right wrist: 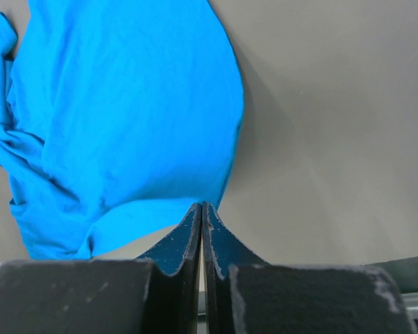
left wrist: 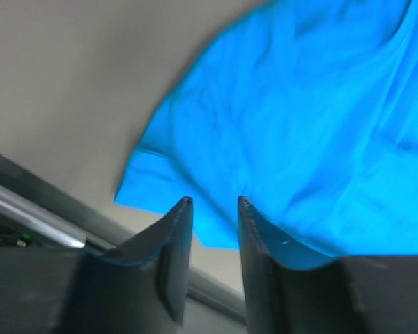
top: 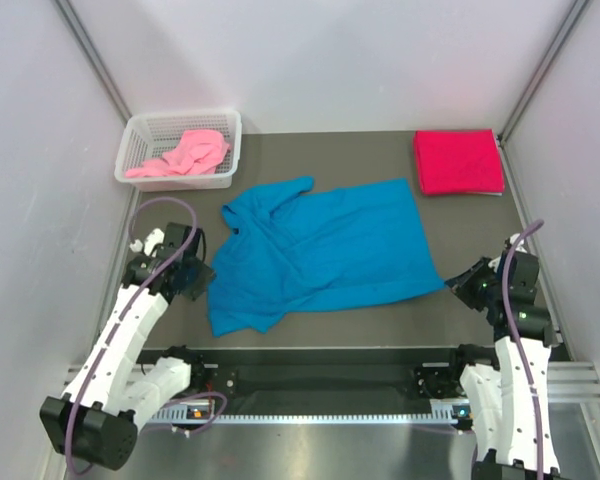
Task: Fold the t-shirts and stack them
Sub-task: Flatten the tshirt out
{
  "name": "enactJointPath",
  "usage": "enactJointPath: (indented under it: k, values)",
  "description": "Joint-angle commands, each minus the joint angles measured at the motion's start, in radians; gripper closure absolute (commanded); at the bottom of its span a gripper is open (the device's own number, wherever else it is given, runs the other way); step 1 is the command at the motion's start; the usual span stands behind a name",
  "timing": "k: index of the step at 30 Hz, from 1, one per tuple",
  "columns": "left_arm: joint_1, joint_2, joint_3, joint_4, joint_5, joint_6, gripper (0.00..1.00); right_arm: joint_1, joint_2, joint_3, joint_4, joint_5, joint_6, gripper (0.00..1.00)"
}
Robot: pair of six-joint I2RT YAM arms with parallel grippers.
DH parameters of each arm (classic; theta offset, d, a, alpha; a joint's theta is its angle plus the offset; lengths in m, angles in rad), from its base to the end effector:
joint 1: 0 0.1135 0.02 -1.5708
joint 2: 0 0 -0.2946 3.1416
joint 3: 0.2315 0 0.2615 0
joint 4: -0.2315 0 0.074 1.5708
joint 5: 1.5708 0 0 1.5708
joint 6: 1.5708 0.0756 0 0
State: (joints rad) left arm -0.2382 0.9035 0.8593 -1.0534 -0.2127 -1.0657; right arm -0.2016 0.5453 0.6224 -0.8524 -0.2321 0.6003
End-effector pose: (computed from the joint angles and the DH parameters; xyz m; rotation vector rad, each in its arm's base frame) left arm 0.1612 -0.0227 0.2620 -1.1214 2.3852 -0.1619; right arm 0.1237 -0.0075 0.2424 0.8165 2.2228 0.4671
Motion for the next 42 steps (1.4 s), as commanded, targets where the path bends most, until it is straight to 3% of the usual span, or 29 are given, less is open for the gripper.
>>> enactJointPath:
  k: [1,6,10,14,20,23,27,28,31,34,42]
  values:
    - [0.002,0.049,0.07,-0.027,-0.163,-0.088,0.62,-0.013,-0.013,-0.016,0.058,-0.033,0.01,1.0]
    - [0.004,0.191,0.018,0.212,-0.153,0.103,0.61,-0.013,0.004,-0.036,0.096,-0.085,0.012,1.0]
    - [0.005,0.305,0.021,0.262,-0.177,0.186,0.52,-0.013,0.001,-0.029,0.102,-0.093,0.009,1.0]
    - [0.016,0.377,-0.031,0.326,-0.159,0.196,0.48,-0.013,-0.005,-0.029,0.108,-0.099,0.013,1.0]
    - [0.017,0.501,-0.101,0.381,-0.154,0.174,0.5,-0.013,-0.002,-0.027,0.124,-0.118,0.015,1.0]
    - [0.017,0.549,-0.123,0.42,-0.122,0.179,0.57,-0.012,-0.001,-0.027,0.128,-0.116,0.012,1.0]
    - [0.004,0.574,-0.094,0.493,-0.03,0.222,0.95,-0.012,-0.002,-0.026,0.127,-0.111,0.012,1.0]
    - [-0.001,0.569,-0.085,0.519,-0.001,0.231,0.98,-0.012,-0.002,-0.026,0.125,-0.108,0.012,1.0]
    - [-0.033,0.564,-0.054,0.645,0.077,0.266,1.0,-0.013,-0.002,-0.029,0.127,-0.102,0.013,1.0]
    - [-0.093,0.615,0.033,0.701,0.05,0.302,1.0,-0.013,0.002,-0.03,0.128,-0.09,0.016,1.0]
    - [-0.153,0.932,0.377,0.607,-0.017,0.386,1.0,-0.012,0.021,-0.015,0.13,-0.049,0.018,1.0]
